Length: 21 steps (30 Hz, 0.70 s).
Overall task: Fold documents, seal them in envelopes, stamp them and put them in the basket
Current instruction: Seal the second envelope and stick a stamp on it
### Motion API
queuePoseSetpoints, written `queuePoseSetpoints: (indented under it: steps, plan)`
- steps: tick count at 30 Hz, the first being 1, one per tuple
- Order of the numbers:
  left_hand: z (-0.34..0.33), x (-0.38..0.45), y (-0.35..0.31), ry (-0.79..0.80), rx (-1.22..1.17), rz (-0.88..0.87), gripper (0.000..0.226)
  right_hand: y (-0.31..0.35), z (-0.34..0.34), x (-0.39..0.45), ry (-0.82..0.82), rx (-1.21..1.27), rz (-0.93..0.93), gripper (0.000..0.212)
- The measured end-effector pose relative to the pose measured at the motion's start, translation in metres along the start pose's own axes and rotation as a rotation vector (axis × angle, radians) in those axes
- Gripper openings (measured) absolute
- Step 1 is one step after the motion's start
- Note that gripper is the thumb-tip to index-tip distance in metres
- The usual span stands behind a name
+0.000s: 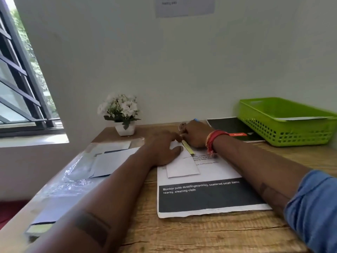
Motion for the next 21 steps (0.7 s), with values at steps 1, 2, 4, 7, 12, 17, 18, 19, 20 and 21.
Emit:
queuePoseSetpoints:
  steps: [1, 2, 4, 7, 12, 17, 18, 19, 20, 21]
  plan:
    - [0.0, -0.001, 0.0, 0.004, 0.01, -0.001, 0.047, 0.0, -0.001, 0.001, 0.0, 0.004, -0.002, 0.027]
    - [-0.002, -0.002, 0.0, 0.009, 0.013, -0.003, 0.048, -0.001, -0.001, 0.003, -0.012, -0.02, 0.014, 0.027]
    - [-0.004, -0.003, 0.0, 0.033, 0.0, -0.005, 0.047, -0.002, -0.002, 0.006, -0.028, -0.046, 0.021, 0.026]
    - [-0.002, -0.006, -0.007, 0.051, -0.005, -0.002, 0.044, -0.003, -0.004, 0.007, -0.036, -0.02, 0.0, 0.019]
    - [0.001, -0.013, -0.02, 0.087, -0.033, -0.014, 0.063, -0.007, -0.003, 0.011, -0.024, 0.053, -0.029, 0.017]
    - [0.004, -0.015, -0.026, 0.141, -0.047, -0.018, 0.087, -0.017, 0.011, 0.001, -0.19, 0.348, -0.073, 0.011]
    - [0.006, -0.015, -0.026, 0.126, -0.054, -0.016, 0.086, -0.02, 0.015, 0.0, -0.235, 0.382, -0.077, 0.008]
    - [0.008, -0.016, -0.027, 0.112, -0.069, -0.014, 0.083, -0.025, 0.02, -0.001, -0.274, 0.425, -0.091, 0.005]
    - [0.009, -0.016, -0.028, 0.099, -0.086, -0.015, 0.078, -0.03, 0.026, -0.002, -0.308, 0.494, -0.109, 0.005]
    - [0.01, -0.016, -0.028, 0.086, -0.099, -0.018, 0.073, -0.036, 0.03, -0.004, -0.324, 0.596, -0.137, 0.009]
Point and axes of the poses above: each hand's wrist, its own x-axis towards the middle knuckle, its own z-axis out of the back of the hand, y = z × x, the point moved 5 cm from there along x, towards the middle knuckle, and after that the axes turned 12 degrees about x, right-handed, at the moved point
